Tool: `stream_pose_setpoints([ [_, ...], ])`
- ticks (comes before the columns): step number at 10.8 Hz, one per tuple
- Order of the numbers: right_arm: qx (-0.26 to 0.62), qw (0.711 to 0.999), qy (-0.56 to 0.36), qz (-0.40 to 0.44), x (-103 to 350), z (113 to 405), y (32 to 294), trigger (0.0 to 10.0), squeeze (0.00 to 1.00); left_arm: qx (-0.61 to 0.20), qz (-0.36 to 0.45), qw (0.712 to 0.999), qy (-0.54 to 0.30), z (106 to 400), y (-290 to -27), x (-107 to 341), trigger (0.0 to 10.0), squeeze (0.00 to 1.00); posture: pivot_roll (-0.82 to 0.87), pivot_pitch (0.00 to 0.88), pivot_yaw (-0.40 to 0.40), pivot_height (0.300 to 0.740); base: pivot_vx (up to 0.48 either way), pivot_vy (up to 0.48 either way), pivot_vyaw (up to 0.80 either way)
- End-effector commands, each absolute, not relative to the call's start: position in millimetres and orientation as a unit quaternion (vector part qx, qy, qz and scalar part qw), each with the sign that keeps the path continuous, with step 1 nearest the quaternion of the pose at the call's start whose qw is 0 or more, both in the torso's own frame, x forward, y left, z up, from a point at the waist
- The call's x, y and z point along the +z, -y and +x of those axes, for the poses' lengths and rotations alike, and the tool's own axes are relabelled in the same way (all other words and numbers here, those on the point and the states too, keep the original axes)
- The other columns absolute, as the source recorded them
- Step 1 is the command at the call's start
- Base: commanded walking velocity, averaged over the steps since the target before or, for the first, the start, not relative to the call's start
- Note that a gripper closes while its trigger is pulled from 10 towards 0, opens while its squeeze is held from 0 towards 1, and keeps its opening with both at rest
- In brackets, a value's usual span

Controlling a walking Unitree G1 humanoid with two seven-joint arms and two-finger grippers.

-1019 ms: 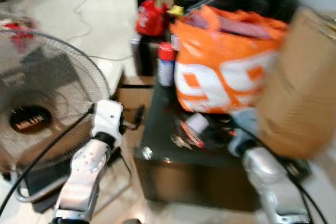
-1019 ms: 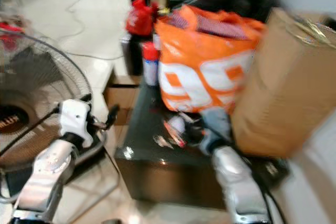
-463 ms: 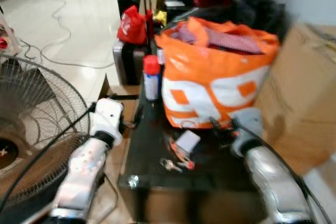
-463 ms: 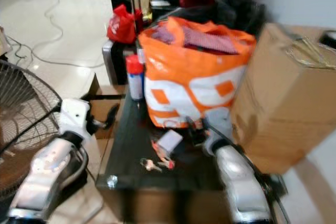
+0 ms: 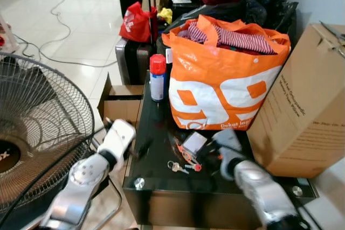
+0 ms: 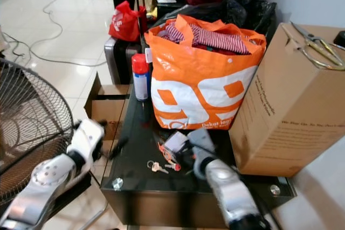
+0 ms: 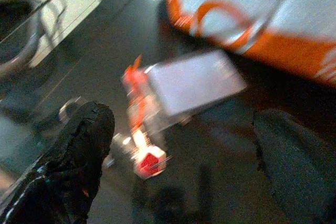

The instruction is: Hang keys on a hook

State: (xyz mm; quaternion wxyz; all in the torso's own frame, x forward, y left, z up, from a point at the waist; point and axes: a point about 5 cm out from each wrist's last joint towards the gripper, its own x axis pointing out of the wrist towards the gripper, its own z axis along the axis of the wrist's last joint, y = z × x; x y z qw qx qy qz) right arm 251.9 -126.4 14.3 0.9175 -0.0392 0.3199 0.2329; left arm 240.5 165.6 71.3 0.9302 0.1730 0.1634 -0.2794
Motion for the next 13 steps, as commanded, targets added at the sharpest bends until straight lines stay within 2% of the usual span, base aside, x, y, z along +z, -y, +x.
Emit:
stream_pose_setpoints([
  [1, 0.239, 0.911, -0.336, -0.023, 11.2, 252.9, 125.5, 10.0, 1.0, -0.303, 0.183, 0.918, -0.178, 235.0, -161.5, 67.8, 10.0, 0.02, -0.04, 0.0, -0.032, 0.74, 0.0, 0.0, 0.0],
  [2, 0.238, 0.904, -0.356, 0.011, 5.9, 252.3, 122.1, 10.0, 1.0, -0.318, 0.2, 0.906, -0.196, 228.5, -162.2, 62.1, 10.0, 0.02, -0.04, 0.0, -0.043, 0.74, 0.0, 0.0, 0.0],
  [3, 0.231, 0.902, -0.362, 0.041, 3.3, 253.7, 117.0, 10.0, 1.0, -0.317, 0.194, 0.907, -0.197, 225.2, -161.3, 61.8, 10.0, 0.02, -0.04, 0.0, -0.054, 0.74, 0.0, 0.0, 0.0],
  [4, 0.227, 0.9, -0.368, 0.058, 1.8, 256.2, 113.1, 10.0, 0.3, -0.319, 0.189, 0.907, -0.199, 222.7, -160.7, 62.2, 10.0, 0.02, -0.04, 0.003, -0.062, 0.74, 0.0, 0.0, 0.0],
  [5, 0.226, 0.895, -0.38, 0.056, -1.8, 257.6, 108.3, 10.0, 0.0, -0.322, 0.183, 0.907, -0.199, 220.3, -160.9, 64.3, 10.0, 0.02, -0.04, 0.015, -0.066, 0.74, 0.0, 0.0, 0.0],
  [7, 0.229, 0.894, -0.381, 0.059, -2.6, 258.7, 102.1, 10.0, 0.0, -0.321, 0.183, 0.907, -0.2, 219.5, -163.1, 64.7, 10.0, 0.02, -0.05, 0.026, -0.054, 0.74, 0.0, 0.0, 0.0],
  [9, 0.193, 0.901, -0.386, 0.04, -8.7, 265.4, 100.2, 10.0, 0.0, -0.324, 0.184, 0.905, -0.205, 220.6, -165.1, 64.9, 10.0, 0.02, -0.04, 0.041, -0.039, 0.74, 0.0, 0.0, 0.0],
  [10, 0.167, 0.904, -0.393, 0.037, -11.2, 267.6, 102.5, 6.9, 0.0, -0.328, 0.187, 0.902, -0.207, 220.5, -165.4, 64.6, 10.0, 0.02, -0.04, 0.049, -0.033, 0.74, 0.0, 0.0, 0.0],
  [11, 0.14, 0.903, -0.404, 0.043, -15.2, 267.9, 104.2, 3.2, 0.0, -0.332, 0.186, 0.901, -0.208, 219.5, -166.2, 65.8, 10.0, 0.02, -0.04, 0.054, -0.028, 0.74, 0.0, 0.0, 0.0],
  [13, 0.141, 0.899, -0.413, 0.041, -18.6, 266.5, 104.5, 2.0, 0.0, -0.339, 0.185, 0.898, -0.211, 218.8, -166.3, 66.9, 10.0, 0.02, -0.04, 0.052, -0.019, 0.74, 0.0, 0.0, 0.0],
])
